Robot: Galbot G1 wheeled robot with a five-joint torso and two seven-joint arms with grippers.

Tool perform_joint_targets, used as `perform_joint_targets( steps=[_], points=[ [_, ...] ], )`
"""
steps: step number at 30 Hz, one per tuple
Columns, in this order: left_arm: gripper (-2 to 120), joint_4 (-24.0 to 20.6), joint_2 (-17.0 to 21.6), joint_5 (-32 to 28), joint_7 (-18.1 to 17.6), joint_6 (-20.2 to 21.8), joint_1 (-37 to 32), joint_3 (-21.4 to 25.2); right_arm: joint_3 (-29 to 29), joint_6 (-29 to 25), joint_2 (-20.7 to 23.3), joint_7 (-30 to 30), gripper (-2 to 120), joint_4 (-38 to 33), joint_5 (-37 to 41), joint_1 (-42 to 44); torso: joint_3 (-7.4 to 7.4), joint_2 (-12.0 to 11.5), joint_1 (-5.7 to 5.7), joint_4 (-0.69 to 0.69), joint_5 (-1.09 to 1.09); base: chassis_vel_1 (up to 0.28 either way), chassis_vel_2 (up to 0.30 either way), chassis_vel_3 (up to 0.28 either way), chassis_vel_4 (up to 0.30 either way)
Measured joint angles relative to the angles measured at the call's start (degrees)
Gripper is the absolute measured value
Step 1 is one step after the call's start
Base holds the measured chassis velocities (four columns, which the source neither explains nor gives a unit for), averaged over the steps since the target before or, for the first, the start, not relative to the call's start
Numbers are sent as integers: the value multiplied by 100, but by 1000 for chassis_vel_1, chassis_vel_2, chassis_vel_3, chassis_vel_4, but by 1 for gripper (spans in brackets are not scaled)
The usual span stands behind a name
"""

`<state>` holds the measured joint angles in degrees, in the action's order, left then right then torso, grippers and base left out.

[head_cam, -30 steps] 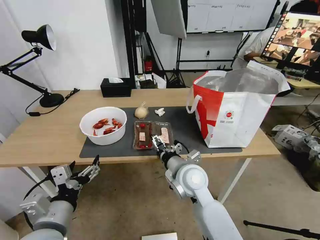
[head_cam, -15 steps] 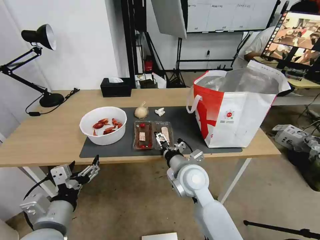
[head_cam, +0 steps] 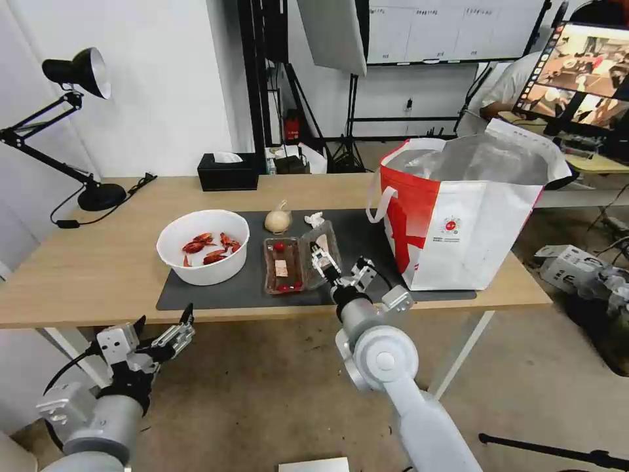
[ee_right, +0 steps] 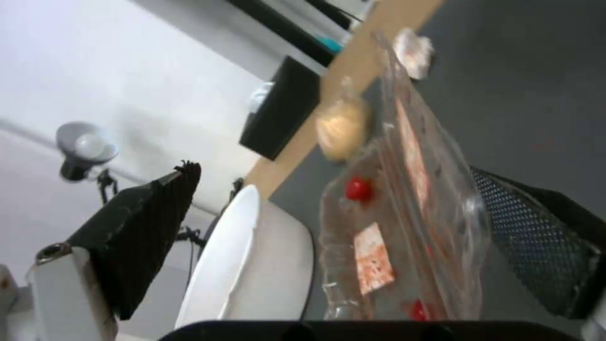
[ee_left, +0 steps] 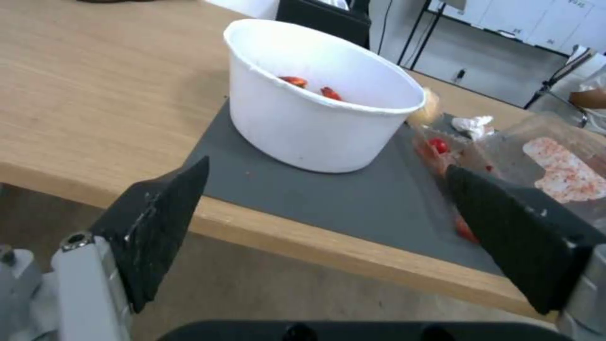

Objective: Pick up the trash from the table and place it into the takeout bag.

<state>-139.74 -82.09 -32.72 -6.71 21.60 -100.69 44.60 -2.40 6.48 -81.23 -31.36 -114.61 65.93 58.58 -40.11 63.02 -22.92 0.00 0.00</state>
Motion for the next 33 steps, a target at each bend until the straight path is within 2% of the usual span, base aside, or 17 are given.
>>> perform_joint_targets(
  steps=[5,9,11,12,14,21,30,32,33],
  points=[
    [100,-3,-18,2,0,-4,-5,2,213,153,258,520,100,63,-170,-283,0,0,0,0,0,0,0,0,0],
    [100,-3,-29,6,-2,-6,-12,5,330,365,339,667,100,109,-44,-448,0,0,0,0,0,0,0,0,0],
    [100,-3,-50,18,-4,-9,-23,5,486,593,313,457,100,186,471,-677,0,0,0,0,-1,0,0,0,0],
    [100,-3,-50,18,-4,-9,-23,5,486,593,313,457,100,186,471,-677,0,0,0,0,-1,0,0,0,0],
    [100,-9,-84,32,-4,-11,-40,2,475,790,141,-5,100,394,1427,-888,0,0,0,1,0,0,0,0,0],
    [100,-16,-58,35,-7,-22,-77,17,191,828,-70,-282,100,589,2089,-980,0,0,0,0,0,0,0,0,0],
    [100,-95,-45,29,-11,-25,-124,14,129,820,116,-255,100,438,2151,-913,0,0,0,0,0,0,0,0,0],
    [100,-119,-26,27,-12,-31,-137,14,171,863,309,-43,100,374,1885,-912,1,0,0,0,1,0,0,0,0],
    [100,-125,-13,22,-11,-48,-137,17,251,899,480,230,98,371,1441,-927,0,0,0,0,1,0,0,0,0]
  ],
)
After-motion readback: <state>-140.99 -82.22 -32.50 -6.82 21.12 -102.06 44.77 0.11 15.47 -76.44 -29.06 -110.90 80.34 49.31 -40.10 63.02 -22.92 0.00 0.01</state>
